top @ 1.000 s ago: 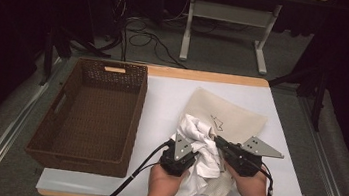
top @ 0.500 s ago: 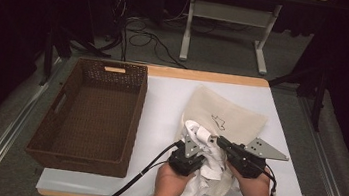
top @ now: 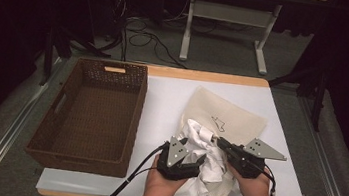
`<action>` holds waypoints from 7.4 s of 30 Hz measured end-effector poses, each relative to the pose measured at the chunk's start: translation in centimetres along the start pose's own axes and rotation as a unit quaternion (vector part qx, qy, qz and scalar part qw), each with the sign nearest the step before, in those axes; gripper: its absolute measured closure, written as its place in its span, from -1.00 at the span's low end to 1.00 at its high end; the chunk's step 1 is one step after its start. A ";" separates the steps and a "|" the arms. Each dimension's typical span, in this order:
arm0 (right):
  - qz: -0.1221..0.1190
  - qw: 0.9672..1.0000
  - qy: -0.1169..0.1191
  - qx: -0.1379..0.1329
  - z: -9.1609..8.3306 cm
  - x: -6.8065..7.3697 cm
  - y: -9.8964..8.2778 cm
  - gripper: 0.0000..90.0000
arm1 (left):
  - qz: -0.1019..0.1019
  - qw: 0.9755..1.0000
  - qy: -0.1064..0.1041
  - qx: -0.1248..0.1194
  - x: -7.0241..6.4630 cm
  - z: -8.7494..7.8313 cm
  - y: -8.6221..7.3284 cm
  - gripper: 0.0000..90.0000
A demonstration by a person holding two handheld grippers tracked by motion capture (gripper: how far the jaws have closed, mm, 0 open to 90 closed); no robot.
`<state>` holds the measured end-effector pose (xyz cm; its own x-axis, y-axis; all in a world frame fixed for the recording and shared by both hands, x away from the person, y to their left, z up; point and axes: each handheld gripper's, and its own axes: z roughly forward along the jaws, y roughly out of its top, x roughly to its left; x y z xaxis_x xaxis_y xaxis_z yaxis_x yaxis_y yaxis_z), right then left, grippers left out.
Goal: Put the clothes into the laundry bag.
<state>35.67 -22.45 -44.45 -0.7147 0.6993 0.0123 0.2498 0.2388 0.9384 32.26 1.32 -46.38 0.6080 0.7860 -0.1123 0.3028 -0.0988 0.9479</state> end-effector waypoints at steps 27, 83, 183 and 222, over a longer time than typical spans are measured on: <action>0.013 1.000 -0.006 0.006 0.4 -0.4 -0.3 0.99 | 0.047 0.998 -0.029 0.028 1.1 1.6 0.4 0.87; 0.008 1.000 -0.004 -0.010 -0.1 -0.2 0.1 0.99 | 0.040 0.996 -0.054 0.066 -0.9 4.7 -0.2 1.00; 0.006 1.000 -0.005 -0.010 -0.4 -0.1 -0.2 0.99 | -0.015 0.994 -0.046 0.096 1.1 -0.8 -4.7 -0.65; 0.013 1.000 0.008 -0.008 0.1 0.3 -0.4 0.99 | 0.000 0.997 -0.005 0.074 -0.5 2.0 -1.5 0.77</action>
<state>35.39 -22.29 -44.85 -0.7180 0.6947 0.0429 0.2588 0.2094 0.9430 32.95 -0.12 -48.36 0.6151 0.7798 -0.1166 0.4074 -0.1877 0.8937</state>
